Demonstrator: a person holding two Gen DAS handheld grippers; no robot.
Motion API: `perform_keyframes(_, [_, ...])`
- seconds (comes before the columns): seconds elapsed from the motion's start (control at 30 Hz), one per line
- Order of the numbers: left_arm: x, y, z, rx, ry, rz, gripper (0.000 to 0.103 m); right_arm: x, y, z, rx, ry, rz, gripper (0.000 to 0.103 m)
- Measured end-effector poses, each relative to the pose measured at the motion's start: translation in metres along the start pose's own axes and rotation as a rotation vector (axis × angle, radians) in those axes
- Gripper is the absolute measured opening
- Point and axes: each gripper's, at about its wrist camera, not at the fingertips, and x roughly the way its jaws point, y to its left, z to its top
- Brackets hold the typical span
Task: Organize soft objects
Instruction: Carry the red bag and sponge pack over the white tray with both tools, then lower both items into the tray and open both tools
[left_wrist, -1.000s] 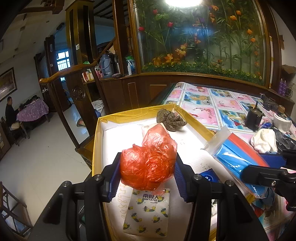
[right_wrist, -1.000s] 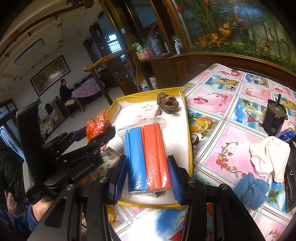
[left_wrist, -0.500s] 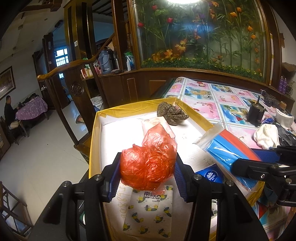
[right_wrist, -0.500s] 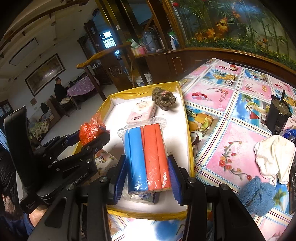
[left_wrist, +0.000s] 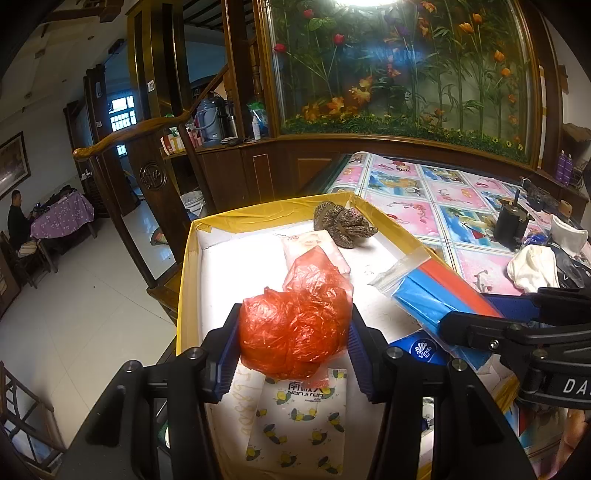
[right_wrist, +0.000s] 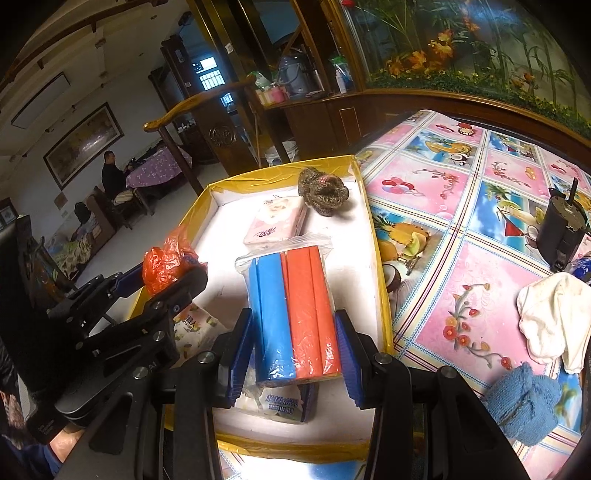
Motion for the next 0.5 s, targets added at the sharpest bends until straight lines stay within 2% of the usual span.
perform_keyframes(0.5, [0.0025,0.0013,-0.0022,0.001,0.003,0.003,0.052,0.0103,0.0026,0.0055,0.000,0.003,-0.025,0.047])
